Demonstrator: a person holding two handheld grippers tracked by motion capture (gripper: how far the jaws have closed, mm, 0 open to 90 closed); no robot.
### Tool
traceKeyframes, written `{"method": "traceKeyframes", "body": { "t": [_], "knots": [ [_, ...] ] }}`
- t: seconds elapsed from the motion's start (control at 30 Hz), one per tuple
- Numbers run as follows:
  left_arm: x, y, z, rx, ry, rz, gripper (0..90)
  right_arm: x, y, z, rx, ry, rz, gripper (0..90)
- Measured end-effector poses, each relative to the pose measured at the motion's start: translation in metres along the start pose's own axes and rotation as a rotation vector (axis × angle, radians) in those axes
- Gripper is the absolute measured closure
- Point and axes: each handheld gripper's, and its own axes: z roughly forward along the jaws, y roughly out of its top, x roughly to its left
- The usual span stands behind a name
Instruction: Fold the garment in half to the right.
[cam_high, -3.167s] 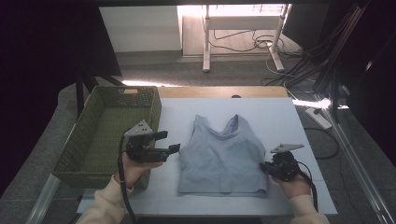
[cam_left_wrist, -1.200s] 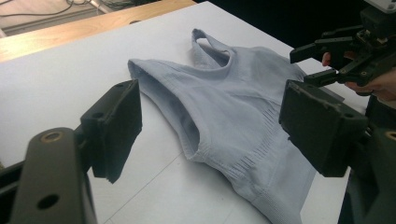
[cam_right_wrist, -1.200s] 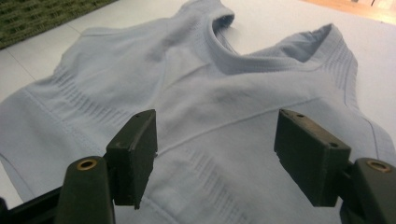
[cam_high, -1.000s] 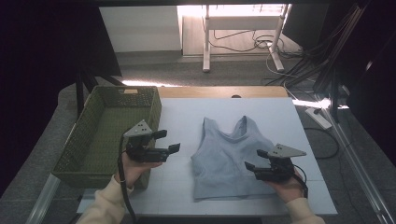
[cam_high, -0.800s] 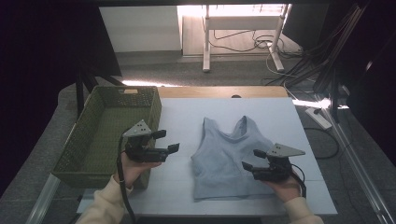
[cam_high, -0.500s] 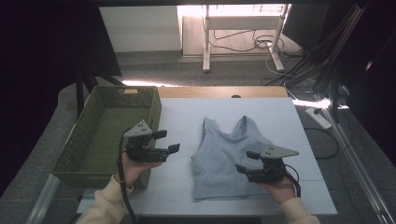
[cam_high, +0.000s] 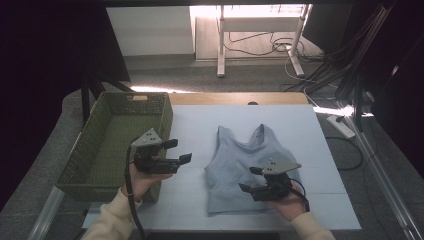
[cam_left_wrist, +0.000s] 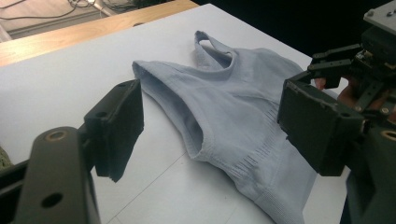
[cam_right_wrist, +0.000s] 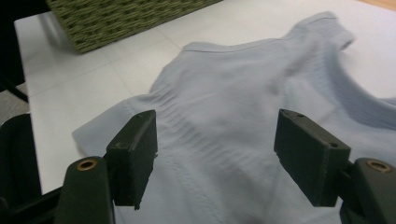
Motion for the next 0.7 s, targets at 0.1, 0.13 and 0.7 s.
{"method": "traceKeyframes", "body": {
  "t": [0.1,0.13,0.7],
  "knots": [
    [0.000,0.000,-0.001,-0.002,0.001,-0.002,23.3,0.003,0.001,0.004,0.009,0.014,-0.011,30.8],
    [0.000,0.000,-0.001,-0.003,0.002,-0.002,23.2,0.004,0.002,0.006,0.011,0.019,-0.011,30.8],
    [0.000,0.000,0.001,-0.002,0.002,-0.001,22.2,0.022,0.005,0.021,0.050,0.077,-0.057,30.8]
  ]
}}
